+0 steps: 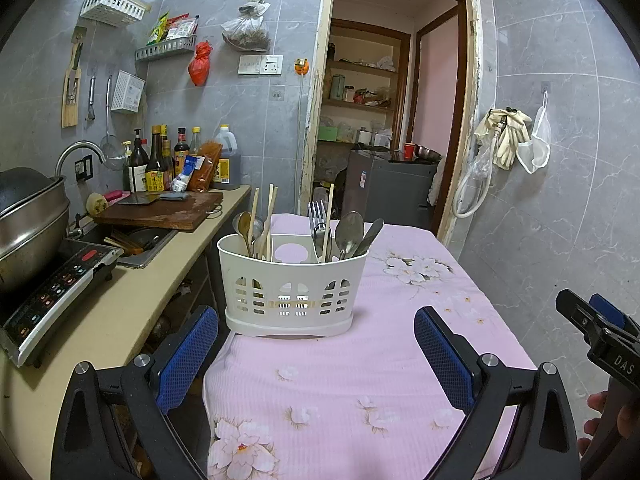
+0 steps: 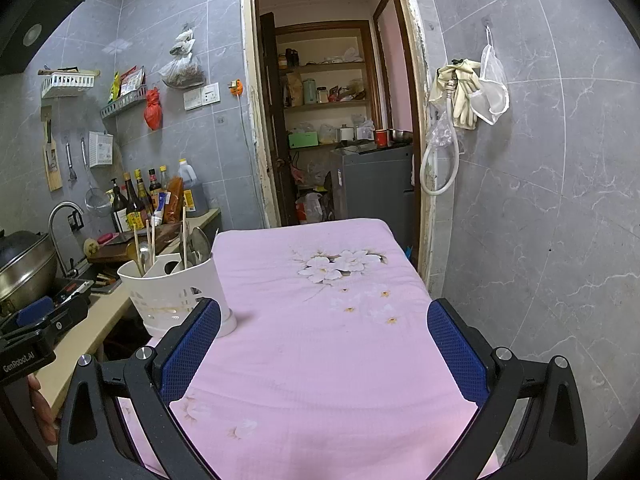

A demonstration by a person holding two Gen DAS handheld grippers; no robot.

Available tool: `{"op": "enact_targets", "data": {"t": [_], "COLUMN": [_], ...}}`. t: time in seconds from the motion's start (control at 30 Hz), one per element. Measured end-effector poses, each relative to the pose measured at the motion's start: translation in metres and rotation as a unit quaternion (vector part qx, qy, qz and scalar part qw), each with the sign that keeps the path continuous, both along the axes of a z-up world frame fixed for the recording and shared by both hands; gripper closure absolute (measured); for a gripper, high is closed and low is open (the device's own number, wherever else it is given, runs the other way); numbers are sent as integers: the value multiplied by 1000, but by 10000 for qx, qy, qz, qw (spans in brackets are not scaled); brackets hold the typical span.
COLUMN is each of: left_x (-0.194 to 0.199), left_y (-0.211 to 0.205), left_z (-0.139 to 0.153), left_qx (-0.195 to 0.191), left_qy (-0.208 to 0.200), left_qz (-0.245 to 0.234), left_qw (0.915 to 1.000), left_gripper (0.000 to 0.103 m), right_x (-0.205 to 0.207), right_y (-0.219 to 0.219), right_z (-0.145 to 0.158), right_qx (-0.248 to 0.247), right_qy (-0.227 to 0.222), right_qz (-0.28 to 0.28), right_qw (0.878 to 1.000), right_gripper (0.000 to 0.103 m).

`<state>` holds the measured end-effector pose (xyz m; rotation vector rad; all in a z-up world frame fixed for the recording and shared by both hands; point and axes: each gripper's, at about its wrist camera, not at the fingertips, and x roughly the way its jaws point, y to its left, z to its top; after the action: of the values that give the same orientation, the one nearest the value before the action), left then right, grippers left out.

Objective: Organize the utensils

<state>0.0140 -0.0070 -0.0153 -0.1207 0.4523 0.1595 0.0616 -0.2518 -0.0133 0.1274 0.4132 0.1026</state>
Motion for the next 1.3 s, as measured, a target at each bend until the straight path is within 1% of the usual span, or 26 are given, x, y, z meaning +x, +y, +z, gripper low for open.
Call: {"op": "enact_targets", "data": {"t": [1.3], "left_x": [0], "left_y": [0], "left_z": [-3], "left_qx": [-34], "left_qy": [9], "left_qz": [16], "left_qw": [10000], "left_gripper": [4], "right_x": [1], "right_y": [-1], "right_z": [2], "right_qx": [-9], "right_qy": [-9], "right_qz": [8], "right_qw": [10000], "right_gripper": [2]}}
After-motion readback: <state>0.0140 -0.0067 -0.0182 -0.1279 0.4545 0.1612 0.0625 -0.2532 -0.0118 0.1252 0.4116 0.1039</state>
